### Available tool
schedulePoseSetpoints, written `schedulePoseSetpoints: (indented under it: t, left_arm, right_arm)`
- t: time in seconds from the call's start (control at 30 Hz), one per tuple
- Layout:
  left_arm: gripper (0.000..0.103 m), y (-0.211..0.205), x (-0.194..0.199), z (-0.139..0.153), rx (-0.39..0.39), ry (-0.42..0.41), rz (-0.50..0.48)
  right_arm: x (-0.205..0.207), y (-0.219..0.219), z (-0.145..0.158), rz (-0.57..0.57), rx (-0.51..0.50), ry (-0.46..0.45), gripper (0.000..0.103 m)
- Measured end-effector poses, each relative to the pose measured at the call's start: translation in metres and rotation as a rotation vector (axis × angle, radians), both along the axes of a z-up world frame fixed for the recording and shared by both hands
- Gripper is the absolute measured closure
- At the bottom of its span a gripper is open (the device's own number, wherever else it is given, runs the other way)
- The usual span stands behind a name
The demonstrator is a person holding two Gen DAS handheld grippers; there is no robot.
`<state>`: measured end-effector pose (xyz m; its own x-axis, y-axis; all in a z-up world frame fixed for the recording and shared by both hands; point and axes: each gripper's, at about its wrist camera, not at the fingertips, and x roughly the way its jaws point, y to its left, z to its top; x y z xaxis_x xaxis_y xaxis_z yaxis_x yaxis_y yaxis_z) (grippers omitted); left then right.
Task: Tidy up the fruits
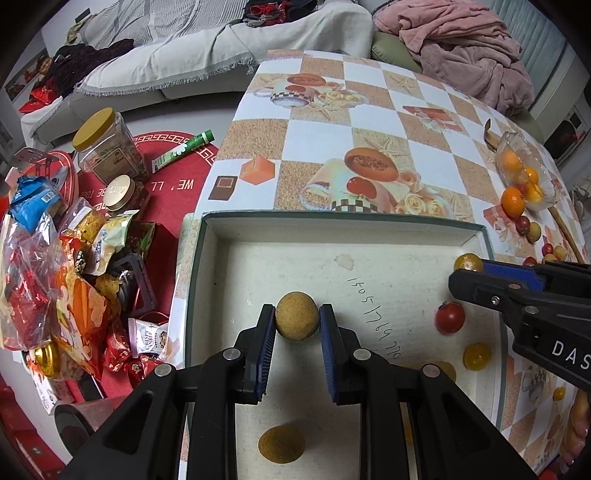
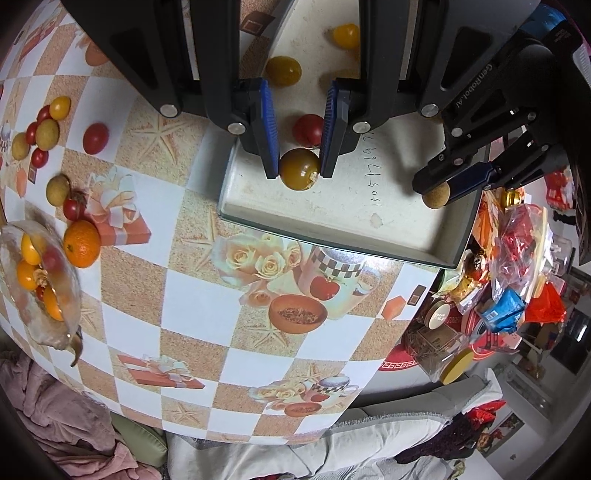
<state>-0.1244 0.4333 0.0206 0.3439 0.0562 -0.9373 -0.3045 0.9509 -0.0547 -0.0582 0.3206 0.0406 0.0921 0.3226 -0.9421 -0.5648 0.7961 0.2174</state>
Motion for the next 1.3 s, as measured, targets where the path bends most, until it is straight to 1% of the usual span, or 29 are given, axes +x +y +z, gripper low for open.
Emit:
schedulePoseSetpoints:
  t: [0.2,0.37,0.43,0.47,0.5,0.53,0.57,0.67,0.73,0.8,0.83,0.9,0.93,0.97,1.0,1.1,1.3]
  left_arm:
    - [0.078,-0.003,0.000,-0.008,0.014,0.022,-0.005]
    - [0.077,-0.004,-0.001,-0.008,0.024,0.024,-0.018]
    - [0.065,-0.004,-0.001,-0.008,0.041,0.033,-0.014]
    - [0.043,-0.003,-0.001,-0.008,0.050,0.035,-0.006]
    - [0.034,-0.002,-0.004,-0.005,0.057,0.019,0.007]
    - [0.034,-0.001,-0.006,-0.003,0.059,0.005,0.013]
    - [0.034,-0.001,-0.007,-0.002,0.052,-0.001,0.011]
    - [0.034,-0.001,-0.009,-0.001,0.060,0.006,0.005]
    - [0.034,-0.002,-0.010,0.001,0.061,0.006,0.004]
    - [0.034,-0.003,-0.012,0.004,0.062,0.005,0.006]
    - [0.034,-0.004,-0.014,0.006,0.061,0.006,0.008]
    - [0.032,-0.006,-0.017,0.009,0.055,0.009,0.013]
    - [0.026,-0.008,-0.019,0.010,0.049,0.017,0.014]
    - [0.010,-0.009,-0.020,0.011,0.046,0.022,0.017]
    - [0.007,-0.010,-0.022,0.013,0.051,0.014,0.022]
    - [0.007,-0.016,-0.027,0.017,0.067,0.017,0.014]
    - [0.007,-0.020,-0.035,0.016,0.043,0.053,0.029]
  right_arm:
    - [0.000,0.008,-0.008,0.020,-0.020,0.000,0.079]
    - [0.001,0.013,-0.019,0.035,-0.048,0.011,0.078]
    - [0.001,0.013,-0.020,0.030,-0.043,0.011,0.077]
    - [0.001,0.012,-0.020,0.028,-0.038,0.014,0.075]
    - [0.001,0.012,-0.020,0.027,-0.035,0.016,0.071]
    - [0.001,0.012,-0.019,0.024,-0.034,0.017,0.067]
    - [0.001,0.010,-0.018,0.018,-0.029,0.014,0.059]
    - [0.001,0.004,-0.009,-0.006,0.009,0.006,0.055]
    - [-0.001,-0.001,-0.001,-0.022,0.033,0.002,0.048]
    - [-0.003,-0.005,0.007,-0.034,0.053,0.000,0.030]
    - [-0.005,-0.007,0.011,-0.033,0.060,-0.001,0.029]
    - [-0.012,-0.009,0.016,-0.025,0.054,-0.003,0.022]
    - [-0.015,-0.010,0.018,-0.022,0.044,-0.006,0.022]
    - [-0.017,-0.010,0.019,-0.021,0.036,-0.006,0.022]
    - [-0.020,-0.011,0.019,-0.020,0.026,-0.002,0.021]
    - [-0.026,-0.016,0.018,-0.028,0.008,0.017,0.018]
    - [-0.031,-0.022,0.017,-0.034,-0.025,0.024,0.013]
